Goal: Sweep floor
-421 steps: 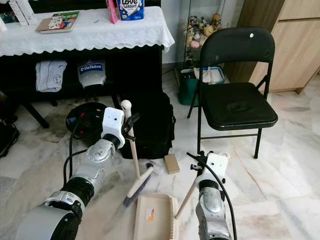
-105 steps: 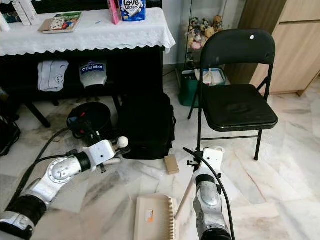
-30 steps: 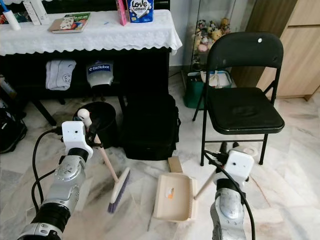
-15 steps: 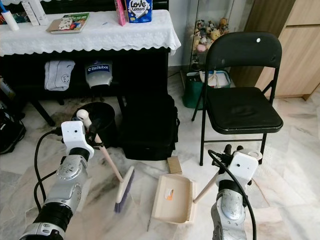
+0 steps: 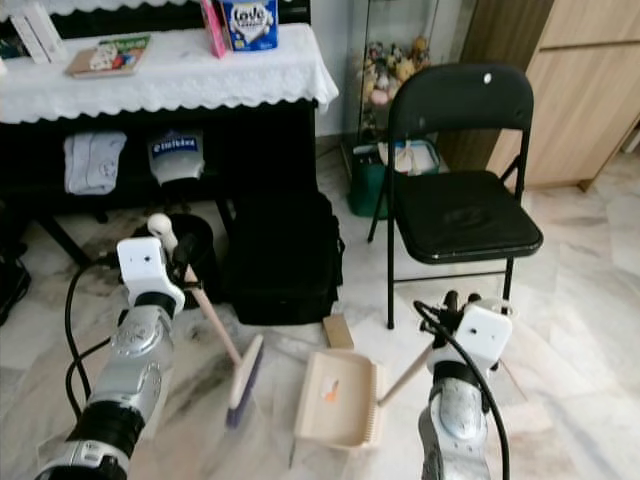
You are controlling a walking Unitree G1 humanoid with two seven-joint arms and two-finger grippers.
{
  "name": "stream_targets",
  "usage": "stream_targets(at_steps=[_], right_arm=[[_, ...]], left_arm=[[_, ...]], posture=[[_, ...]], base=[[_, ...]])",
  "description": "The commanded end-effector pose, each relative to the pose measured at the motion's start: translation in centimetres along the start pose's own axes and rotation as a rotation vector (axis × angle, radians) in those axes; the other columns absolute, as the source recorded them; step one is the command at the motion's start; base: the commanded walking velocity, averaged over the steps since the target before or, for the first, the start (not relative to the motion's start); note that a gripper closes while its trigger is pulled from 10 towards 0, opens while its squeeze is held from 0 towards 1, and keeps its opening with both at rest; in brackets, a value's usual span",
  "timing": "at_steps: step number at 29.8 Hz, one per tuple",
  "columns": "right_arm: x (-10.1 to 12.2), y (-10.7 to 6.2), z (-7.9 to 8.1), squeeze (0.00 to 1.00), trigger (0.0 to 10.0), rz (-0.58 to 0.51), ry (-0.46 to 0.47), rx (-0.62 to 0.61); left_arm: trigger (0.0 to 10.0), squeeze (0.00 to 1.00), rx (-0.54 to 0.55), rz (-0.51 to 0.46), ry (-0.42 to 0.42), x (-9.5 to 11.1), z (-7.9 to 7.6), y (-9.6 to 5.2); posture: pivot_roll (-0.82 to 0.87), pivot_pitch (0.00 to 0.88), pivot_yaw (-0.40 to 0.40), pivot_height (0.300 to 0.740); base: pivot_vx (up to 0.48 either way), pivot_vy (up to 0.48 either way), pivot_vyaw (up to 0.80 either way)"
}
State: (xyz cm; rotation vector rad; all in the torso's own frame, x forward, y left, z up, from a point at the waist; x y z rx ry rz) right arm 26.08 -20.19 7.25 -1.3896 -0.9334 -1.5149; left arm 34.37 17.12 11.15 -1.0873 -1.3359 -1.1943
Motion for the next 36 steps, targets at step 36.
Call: stream_targets(at_steps=[36], right_arm=[[0.4,0.1,0.6,0.0,10.0,0.013,0.002,0.012]], left_arm=[[10.0,0.0,-0.056,-0.014,-0.009,0.6,-0.6,0.7]], posture=[[-0.15,0.05,0.05,0.74]], base=[[0.199,0.0,0.0]])
Point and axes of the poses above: a point about 5 cm out from each wrist's last joint towards the gripper, its own y axis pointing out of the wrist towards the gripper, its own x axis along the axis of the wrist's last joint, z = x × y, the point moved 1 cm from there along y, pointing out of the wrist towards the gripper, and after that the axes turned 2 degrees about y, right-handed, at the moved point
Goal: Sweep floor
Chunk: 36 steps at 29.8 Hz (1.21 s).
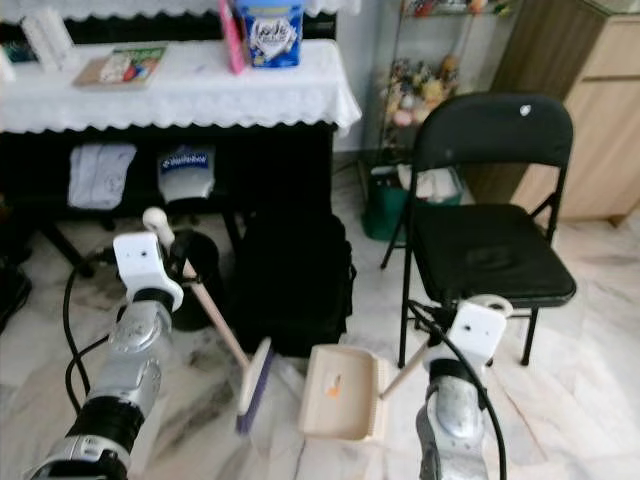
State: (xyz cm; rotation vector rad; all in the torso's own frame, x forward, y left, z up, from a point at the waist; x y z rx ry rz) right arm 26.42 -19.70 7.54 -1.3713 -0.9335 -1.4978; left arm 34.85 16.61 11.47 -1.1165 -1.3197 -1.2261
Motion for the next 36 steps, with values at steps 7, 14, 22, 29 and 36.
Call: stream_targets(at_steps=[7,14,22,29,36], right_arm=[[-0.1,0.0,-0.4,0.0,10.0,0.023,-0.02,-0.028],[-0.1,-0.1,-0.7,0.0,10.0,0.025,-0.021,-0.048],[0.0,0.0,-0.6,0.0,10.0,0.025,-0.014,-0.044],[0.1,0.1,-0.5,0.0,10.0,0.022,-0.007,-0.037],[0.1,0.2,-0.4,0.0,10.0,0.019,-0.004,-0.03]], left_arm=[[10.0,0.0,-0.095,0.021,-0.035,-0.4,-0.9,0.0],[10.0,0.0,-0.172,0.07,-0.081,-1.3,-1.8,-0.2],[10.0,0.0,-0.399,0.128,-0.165,-1.5,-3.3,-0.6],[10.0,0.0,-0.574,0.18,-0.214,-1.5,-4.0,-1.4],[10.0,0.0,-0.676,0.208,-0.218,-1.2,-4.2,-2.1]], posture=[[-0.15,0.052,0.05,0.74],[-0.16,0.057,0.05,0.74],[-0.15,0.059,0.052,0.74],[-0.15,0.057,0.051,0.74],[-0.14,0.056,0.05,0.74]], base=[[0.0,0.0,0.0],[0.0,0.0,0.0],[0.0,0.0,0.0],[0.0,0.0,0.0],[0.0,0.0,0.0]])
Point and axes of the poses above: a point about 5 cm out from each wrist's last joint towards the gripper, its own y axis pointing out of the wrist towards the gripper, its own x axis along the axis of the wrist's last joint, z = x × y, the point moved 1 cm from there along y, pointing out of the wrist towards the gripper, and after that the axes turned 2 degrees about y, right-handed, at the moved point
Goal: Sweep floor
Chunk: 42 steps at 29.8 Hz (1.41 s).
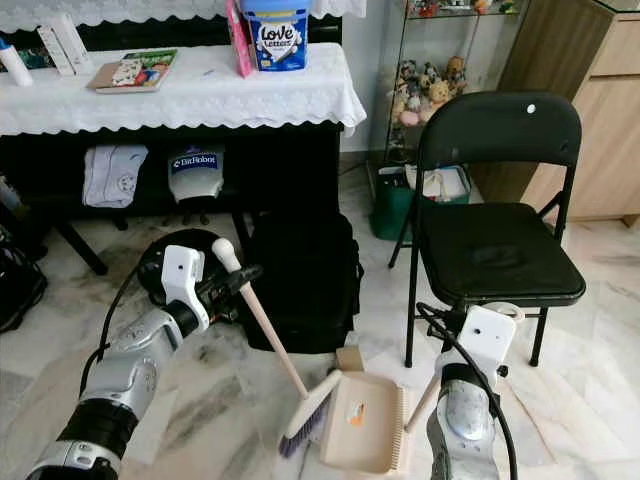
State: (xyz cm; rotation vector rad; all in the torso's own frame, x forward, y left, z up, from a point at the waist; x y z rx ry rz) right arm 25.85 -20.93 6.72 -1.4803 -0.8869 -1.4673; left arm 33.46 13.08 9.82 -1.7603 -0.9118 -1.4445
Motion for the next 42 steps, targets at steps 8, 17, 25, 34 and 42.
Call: stream_targets(at_steps=[8,17,25,34,42], right_arm=[[1.0,0.4,1.3,0.0,10.0,-0.035,0.057,0.045],[1.0,0.5,1.5,0.0,10.0,-0.038,0.061,0.058],[1.9,0.4,2.0,0.0,10.0,-0.093,0.093,0.091],[1.9,0.1,1.9,0.0,10.0,-0.102,0.1,0.098],[3.6,0.3,-0.1,0.0,10.0,-0.204,0.068,-0.035]], left_arm=[[10.0,0.0,-0.158,0.039,-0.025,0.5,-0.8,-1.1],[10.0,0.0,-0.154,0.036,0.001,1.6,0.1,-1.7],[10.0,0.0,0.115,-0.13,0.072,4.7,2.9,-1.3],[10.0,0.0,0.178,-0.176,0.098,5.6,3.4,-1.2],[10.0,0.0,0.224,-0.179,0.071,3.9,2.3,-0.4]], posture=[[-0.13,0.051,0.047,0.74],[-0.13,0.045,0.044,0.74],[-0.13,0.037,0.045,0.74],[-0.14,0.043,0.047,0.74],[-0.14,0.055,0.047,0.74]], base=[[0.0,0.0,0.0],[0.0,0.0,0.0],[0.0,0.0,0.0],[0.0,0.0,0.0],[0.0,0.0,0.0]])
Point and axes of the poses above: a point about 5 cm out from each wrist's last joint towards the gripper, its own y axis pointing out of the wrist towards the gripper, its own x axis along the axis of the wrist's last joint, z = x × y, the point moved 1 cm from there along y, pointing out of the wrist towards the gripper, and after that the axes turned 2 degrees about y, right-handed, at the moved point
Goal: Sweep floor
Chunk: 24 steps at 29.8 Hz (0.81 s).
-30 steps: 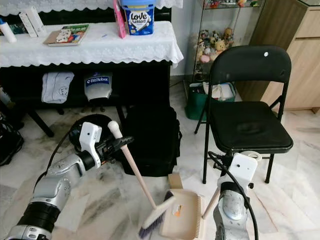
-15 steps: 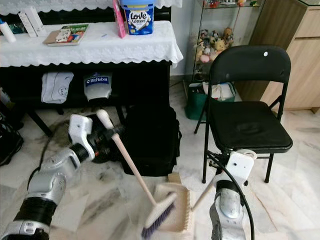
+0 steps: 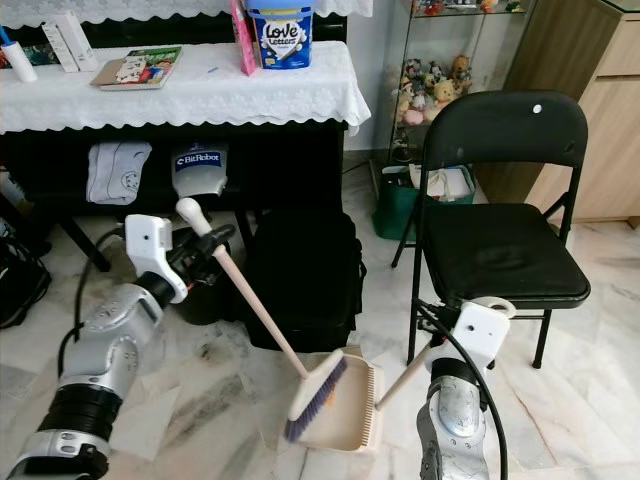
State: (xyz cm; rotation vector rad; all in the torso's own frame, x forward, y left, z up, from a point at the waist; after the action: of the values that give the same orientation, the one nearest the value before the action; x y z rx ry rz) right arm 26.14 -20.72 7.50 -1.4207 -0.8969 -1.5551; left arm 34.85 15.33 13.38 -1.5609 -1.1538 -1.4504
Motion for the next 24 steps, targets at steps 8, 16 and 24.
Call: stream_targets(at_steps=[8,16,24], right_arm=[[1.8,0.2,-0.6,0.0,10.0,-0.061,-0.067,-0.011],[-1.1,-0.2,-1.5,0.0,10.0,0.129,-0.186,-0.062],[-1.5,-0.4,-2.0,0.0,10.0,0.175,-0.213,-0.102]], left_arm=[[10.0,0.0,0.133,-0.03,0.059,-0.6,0.1,-0.1],[10.0,0.0,0.258,-0.072,0.101,-0.6,0.7,-0.2],[10.0,0.0,0.289,-0.067,0.115,-1.3,0.8,-0.4]], posture=[[-0.14,0.064,0.048,0.74],[-0.15,0.07,0.047,0.74],[-0.15,0.076,0.044,0.74]], base=[[0.0,0.0,0.0],[0.0,0.0,0.0],[0.0,0.0,0.0]])
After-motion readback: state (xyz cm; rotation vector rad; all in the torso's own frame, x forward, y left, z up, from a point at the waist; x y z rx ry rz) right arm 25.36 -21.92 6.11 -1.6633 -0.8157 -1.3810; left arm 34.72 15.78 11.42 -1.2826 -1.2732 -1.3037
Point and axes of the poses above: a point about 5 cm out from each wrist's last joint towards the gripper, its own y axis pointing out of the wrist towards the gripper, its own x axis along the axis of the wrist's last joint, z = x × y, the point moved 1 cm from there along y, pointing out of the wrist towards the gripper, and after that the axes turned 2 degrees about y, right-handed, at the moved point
